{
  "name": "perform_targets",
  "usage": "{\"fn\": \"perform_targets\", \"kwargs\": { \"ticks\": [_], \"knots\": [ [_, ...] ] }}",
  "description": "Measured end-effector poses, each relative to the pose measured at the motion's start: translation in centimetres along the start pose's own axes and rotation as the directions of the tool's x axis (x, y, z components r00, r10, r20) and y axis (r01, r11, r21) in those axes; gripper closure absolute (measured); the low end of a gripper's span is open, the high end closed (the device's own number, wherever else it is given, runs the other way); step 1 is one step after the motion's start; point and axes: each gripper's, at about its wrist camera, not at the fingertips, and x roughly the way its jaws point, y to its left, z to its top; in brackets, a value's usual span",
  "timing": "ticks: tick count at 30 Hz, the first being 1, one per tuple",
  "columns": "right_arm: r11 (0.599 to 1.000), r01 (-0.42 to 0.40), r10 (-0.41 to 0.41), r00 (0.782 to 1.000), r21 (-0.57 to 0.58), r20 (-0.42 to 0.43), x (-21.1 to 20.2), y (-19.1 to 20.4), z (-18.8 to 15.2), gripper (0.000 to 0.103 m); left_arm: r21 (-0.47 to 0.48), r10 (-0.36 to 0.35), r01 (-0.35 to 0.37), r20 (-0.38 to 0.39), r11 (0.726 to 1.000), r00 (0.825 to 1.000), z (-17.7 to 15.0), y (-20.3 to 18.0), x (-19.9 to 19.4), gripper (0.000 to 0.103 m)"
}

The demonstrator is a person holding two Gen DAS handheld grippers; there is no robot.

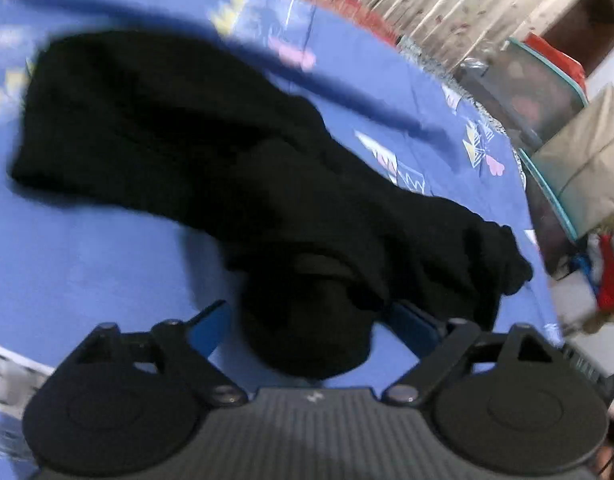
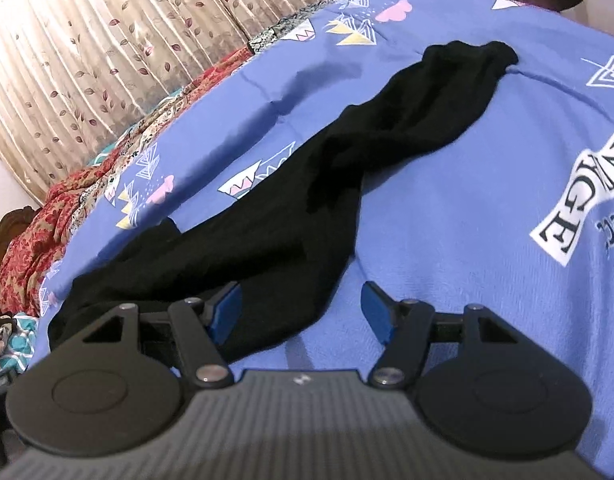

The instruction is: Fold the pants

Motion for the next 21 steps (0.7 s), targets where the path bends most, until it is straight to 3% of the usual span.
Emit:
{"fn": "perform_targets", "kwargs": {
  "ticks": [1, 2, 4, 8, 12, 14, 16, 17, 18, 19, 21],
  "knots": [
    [1.0, 0.002, -0.002, 1.0, -0.001, -0.002, 0.0, 0.1, -0.1, 0.035, -0.032, -0.015, 0.015, -0.002, 0.999, 1.0, 0.1, 0.6, 0.8, 0.066],
    [1.0, 0.0, 0.0, 1.0, 0.0, -0.006, 0.0, 0.1, -0.1, 0.035, -0.042, -0.033, 0.033, -0.008, 0.999, 0.999, 0.5, 0.8, 1.4, 0.076],
    [1.0, -0.005, 0.005, 1.0, 0.002, -0.017, 0.3, 0.2, 0.0, 0.035, -0.074, -0.046, 0.047, 0.011, 0.996, 0.999, 0.6, 1.2, 1.1, 0.082],
    [1.0, -0.017, 0.018, 1.0, 0.012, -0.021, 0.7, 0.7, 0.5, 0.035, 0.012, -0.011, 0.01, 0.1, 1.0, 0.995, -0.2, 1.6, -3.8, 0.083],
    [0.999, -0.048, 0.048, 0.999, -0.005, -0.026, 0.5, 1.6, 0.2, 0.035, 0.073, 0.061, -0.077, 0.2, 0.994, 0.978, -2.6, 4.2, -12.7, 0.084],
    [0.998, -0.056, 0.056, 0.998, -0.02, -0.041, 0.6, 2.0, -0.4, 0.035, 0.106, 0.112, -0.143, 0.255, 0.984, 0.961, -4.5, 5.2, -16.8, 0.084],
    [0.998, -0.059, 0.057, 0.996, -0.025, -0.062, 0.8, 2.2, -0.9, 0.035, 0.16, 0.217, -0.277, 0.317, 0.948, 0.923, -6.3, 4.9, -19.3, 0.082],
    [0.998, -0.055, 0.053, 0.996, -0.024, -0.078, 1.0, 2.3, -1.3, 0.035, 0.188, 0.263, -0.335, 0.328, 0.923, 0.907, -7.2, 4.7, -19.8, 0.076],
    [0.999, -0.051, 0.049, 0.994, -0.02, -0.094, 1.3, 2.3, -1.6, 0.035, 0.215, 0.279, -0.353, 0.31, 0.911, 0.909, -8.1, 4.8, -19.9, 0.07],
    [0.999, -0.049, 0.047, 0.993, -0.013, -0.109, 1.5, 2.3, -1.8, 0.035, 0.228, 0.276, -0.345, 0.285, 0.911, 0.918, -8.6, 5.2, -19.9, 0.057],
    [0.999, -0.049, 0.047, 0.992, -0.01, -0.12, 1.5, 2.5, -2.0, 0.035, 0.174, 0.293, -0.341, 0.253, 0.924, 0.922, -9.4, 6.6, -19.6, 0.052]
  ]
}}
